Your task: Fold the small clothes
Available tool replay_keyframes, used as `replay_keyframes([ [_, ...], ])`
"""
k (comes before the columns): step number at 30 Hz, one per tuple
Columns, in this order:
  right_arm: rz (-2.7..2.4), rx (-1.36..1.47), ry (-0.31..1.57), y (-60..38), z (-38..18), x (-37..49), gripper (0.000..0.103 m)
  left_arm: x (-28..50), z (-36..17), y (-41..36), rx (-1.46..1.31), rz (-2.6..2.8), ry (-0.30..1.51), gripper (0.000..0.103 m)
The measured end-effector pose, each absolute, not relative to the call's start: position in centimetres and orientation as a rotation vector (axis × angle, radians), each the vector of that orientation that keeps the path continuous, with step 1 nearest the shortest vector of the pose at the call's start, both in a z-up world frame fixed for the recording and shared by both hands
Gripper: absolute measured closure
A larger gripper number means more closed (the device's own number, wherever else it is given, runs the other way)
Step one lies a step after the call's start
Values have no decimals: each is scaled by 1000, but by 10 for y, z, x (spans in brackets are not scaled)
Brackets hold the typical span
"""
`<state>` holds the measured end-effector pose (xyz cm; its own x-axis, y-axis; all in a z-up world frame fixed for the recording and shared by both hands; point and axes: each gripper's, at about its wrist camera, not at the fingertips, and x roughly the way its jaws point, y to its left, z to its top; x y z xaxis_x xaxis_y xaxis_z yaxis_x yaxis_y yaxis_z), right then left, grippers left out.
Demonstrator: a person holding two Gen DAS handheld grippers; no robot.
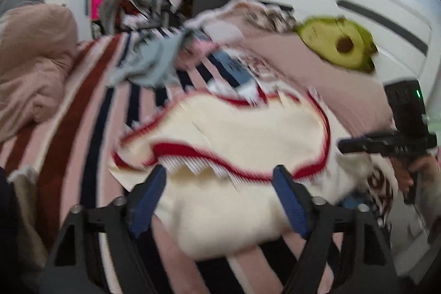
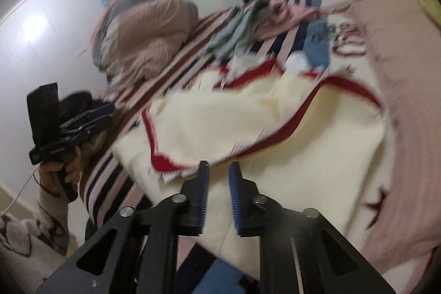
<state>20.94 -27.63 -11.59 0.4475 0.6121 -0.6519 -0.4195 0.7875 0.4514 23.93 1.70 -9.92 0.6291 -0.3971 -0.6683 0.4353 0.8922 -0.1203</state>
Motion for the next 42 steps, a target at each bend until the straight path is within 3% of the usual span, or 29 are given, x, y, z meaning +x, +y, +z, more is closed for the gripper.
replay_keyframes([
  [1, 656, 233, 922, -271, -122, 210, 95, 238, -104, 12, 66, -485, 773, 46],
  [3, 661, 223, 949, -264, -131, 211, 95, 241, -116, 3, 69, -500, 825, 69],
  [5, 666, 225, 962, -259, -137, 213, 95, 246, -125, -3, 62, -511, 853, 77],
  [8, 665, 227, 951, -257, -138, 219, 95, 255, -130, -14, 85, -513, 851, 78],
  [32, 463, 157, 869, -278, -134, 365, 96, 422, -101, -42, 208, -339, 713, 77],
  [34, 452, 149, 875, -279, -136, 366, 97, 423, -94, -40, 194, -337, 686, 67],
  [36, 437, 135, 884, -279, -138, 364, 98, 423, -86, -37, 179, -301, 644, 44],
  [42, 379, 106, 858, -279, -131, 369, 98, 426, -63, -26, 139, -282, 597, 42],
])
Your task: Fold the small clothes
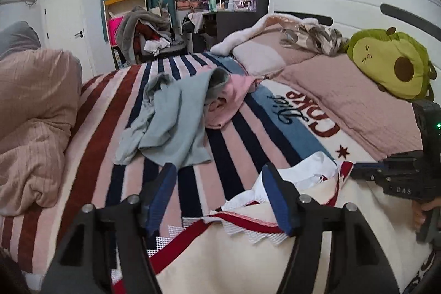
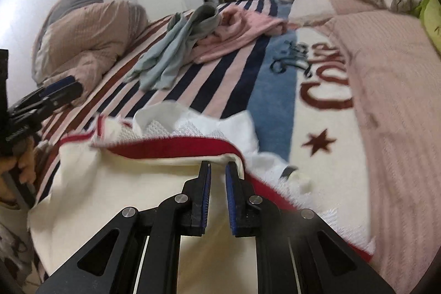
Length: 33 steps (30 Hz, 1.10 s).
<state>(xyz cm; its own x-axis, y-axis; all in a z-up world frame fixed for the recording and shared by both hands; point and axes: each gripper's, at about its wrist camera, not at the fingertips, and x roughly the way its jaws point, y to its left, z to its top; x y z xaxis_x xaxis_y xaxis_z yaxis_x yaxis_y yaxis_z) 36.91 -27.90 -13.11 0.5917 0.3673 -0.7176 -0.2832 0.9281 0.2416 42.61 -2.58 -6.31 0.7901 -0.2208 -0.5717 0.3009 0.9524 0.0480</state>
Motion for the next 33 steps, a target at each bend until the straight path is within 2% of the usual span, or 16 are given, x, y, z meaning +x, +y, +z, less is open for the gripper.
replay_keyframes([
  [4, 279, 35, 792, -284, -119, 365, 92, 409, -54, -14, 120, -297, 584, 42],
  [15, 442, 87, 813, -272, -107, 331, 92, 356, -64, 0, 106, -357, 646, 41],
  [16, 454, 95, 819, -270, -107, 325, 92, 350, -65, 1, 98, -358, 649, 40],
  [18, 469, 111, 825, -270, -107, 314, 92, 333, -67, 9, 74, -357, 655, 32],
  [26, 537, 133, 871, -264, -114, 251, 92, 242, -93, 58, -147, -369, 753, 24],
  [33, 600, 60, 858, -235, -118, 200, 92, 191, -129, 58, -357, -454, 829, 24],
])
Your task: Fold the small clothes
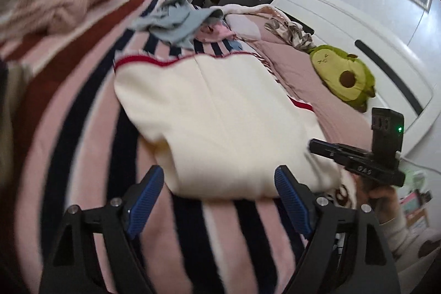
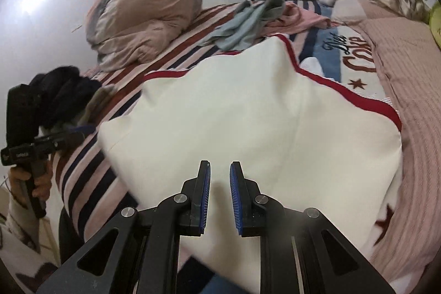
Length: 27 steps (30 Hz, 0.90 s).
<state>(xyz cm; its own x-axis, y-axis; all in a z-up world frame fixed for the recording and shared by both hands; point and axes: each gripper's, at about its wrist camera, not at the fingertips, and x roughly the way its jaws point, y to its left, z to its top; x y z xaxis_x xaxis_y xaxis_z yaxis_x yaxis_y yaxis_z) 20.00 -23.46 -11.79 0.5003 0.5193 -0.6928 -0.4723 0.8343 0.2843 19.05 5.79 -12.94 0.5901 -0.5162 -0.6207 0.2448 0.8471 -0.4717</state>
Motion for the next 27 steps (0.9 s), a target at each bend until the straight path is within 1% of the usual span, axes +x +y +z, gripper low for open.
replay_keyframes([
  [6, 600, 14, 864, -219, -136, 180, 92, 186, -150, 41, -494, -521, 873, 24],
  [12, 602, 53, 905, -222, -154, 176, 92, 202, -176, 24, -628, -508, 907, 24],
  [20, 626, 67, 915, -223, -160, 177, 92, 229, -181, 20, -710, -415, 844, 24],
  [22, 634, 71, 916, -223, -160, 178, 92, 234, -181, 19, -705, -389, 825, 29],
  [24, 641, 78, 918, -224, -161, 178, 92, 239, -177, 15, -670, -359, 815, 49],
  [25, 645, 80, 918, -224, -161, 178, 92, 241, -174, 14, -647, -344, 802, 55],
  [26, 649, 81, 919, -224, -160, 178, 92, 242, -169, 13, -625, -332, 779, 66],
  [27, 652, 81, 918, -224, -160, 178, 92, 242, -163, 13, -600, -329, 755, 75],
])
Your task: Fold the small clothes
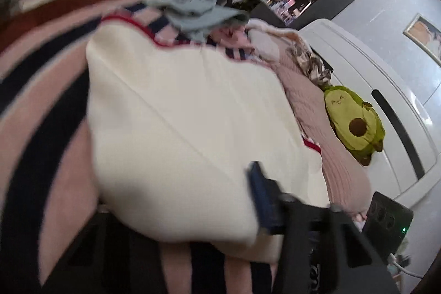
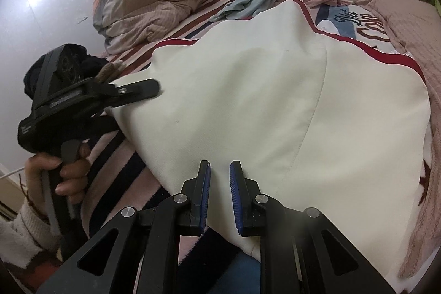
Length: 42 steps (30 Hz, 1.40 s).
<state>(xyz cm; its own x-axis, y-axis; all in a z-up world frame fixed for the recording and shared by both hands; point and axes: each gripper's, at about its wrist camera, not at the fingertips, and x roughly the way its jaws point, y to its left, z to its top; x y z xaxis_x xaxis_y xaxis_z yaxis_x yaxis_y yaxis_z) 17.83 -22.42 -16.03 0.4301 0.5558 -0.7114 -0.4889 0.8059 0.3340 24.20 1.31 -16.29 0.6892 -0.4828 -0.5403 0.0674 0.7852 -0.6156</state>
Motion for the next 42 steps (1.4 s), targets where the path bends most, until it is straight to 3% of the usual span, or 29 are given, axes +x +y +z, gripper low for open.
replay_keyframes([
  [3, 664, 85, 917, -226, -162, 179, 92, 244, -140, 0, -469, -357, 703, 85],
  [13, 673, 144, 902, -232, -166, 174, 92, 252, -79, -106, -17, -564, 623, 87],
  [20, 657, 221, 888, -262, -163, 160, 95, 244, -87, -171, 183, -691, 666, 87],
  [29, 449, 251, 821, -338, -144, 124, 91, 241, -132, -199, 161, -838, 825, 84],
  [32, 385, 260, 807, -357, -139, 120, 91, 235, -143, -207, 172, -870, 846, 80],
  [39, 335, 262, 741, -370, -116, 118, 91, 219, -132, -197, 152, -930, 829, 54],
  [42, 334, 256, 706, -369, -107, 128, 86, 207, -118, -177, 107, -969, 813, 45],
])
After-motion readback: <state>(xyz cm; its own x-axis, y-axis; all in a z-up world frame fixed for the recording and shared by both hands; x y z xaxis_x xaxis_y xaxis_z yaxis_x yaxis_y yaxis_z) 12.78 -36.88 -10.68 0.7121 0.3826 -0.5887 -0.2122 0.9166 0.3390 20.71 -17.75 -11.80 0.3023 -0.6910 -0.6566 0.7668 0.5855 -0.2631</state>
